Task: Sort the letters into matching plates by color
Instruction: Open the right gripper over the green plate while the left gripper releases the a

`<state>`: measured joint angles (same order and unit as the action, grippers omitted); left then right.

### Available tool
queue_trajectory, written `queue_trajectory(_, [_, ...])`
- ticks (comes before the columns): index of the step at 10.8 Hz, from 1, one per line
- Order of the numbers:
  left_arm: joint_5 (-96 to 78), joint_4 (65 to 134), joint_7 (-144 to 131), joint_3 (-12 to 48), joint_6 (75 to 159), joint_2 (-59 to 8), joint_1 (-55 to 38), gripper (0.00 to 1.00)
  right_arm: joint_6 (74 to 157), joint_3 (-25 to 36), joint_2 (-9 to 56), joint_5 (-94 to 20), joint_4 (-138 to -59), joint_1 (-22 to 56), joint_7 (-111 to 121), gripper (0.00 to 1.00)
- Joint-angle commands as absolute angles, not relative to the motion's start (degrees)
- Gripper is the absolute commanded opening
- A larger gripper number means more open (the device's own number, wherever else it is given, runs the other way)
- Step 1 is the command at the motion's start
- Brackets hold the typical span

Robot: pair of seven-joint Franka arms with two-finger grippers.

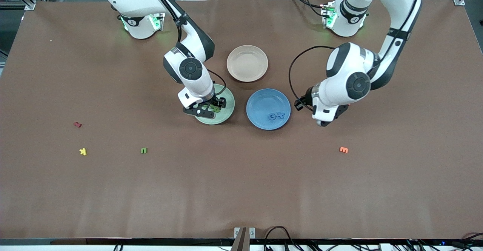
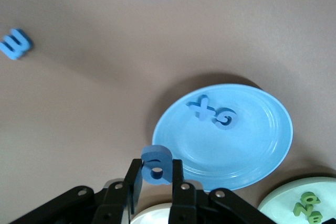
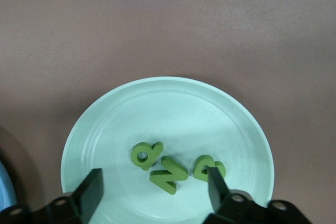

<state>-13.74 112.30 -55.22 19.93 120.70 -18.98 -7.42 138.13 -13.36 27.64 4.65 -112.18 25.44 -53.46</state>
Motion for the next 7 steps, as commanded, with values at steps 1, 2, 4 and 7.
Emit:
queue_trajectory(1, [-15.0,107.4,-59.3,19.0,122.2,-24.2,-12.6,0.0,136.5,-13.5,26.2,4.2,-112.1,23.3,-52.5,1.0])
queue_trajectory(2, [-15.1,105.9,-60.3,19.1,122.9,-25.7,-13.1,0.0,136.4,-13.5,26.1,4.2,-111.7,21.5,-50.8,1.0])
queue_trajectory(4, [-15.0,105.3,-64.0,19.1,127.6,-27.7,-15.5,0.0,136.4,-13.4,26.2,4.4,-110.1,16.3,-47.0,1.0])
queue_trajectory(7, [-15.0,105.3,-64.5,19.2,130.5,-29.4,-15.8,0.4,136.4,-13.4,26.9,4.6,-108.1,8.7,-40.3,1.0])
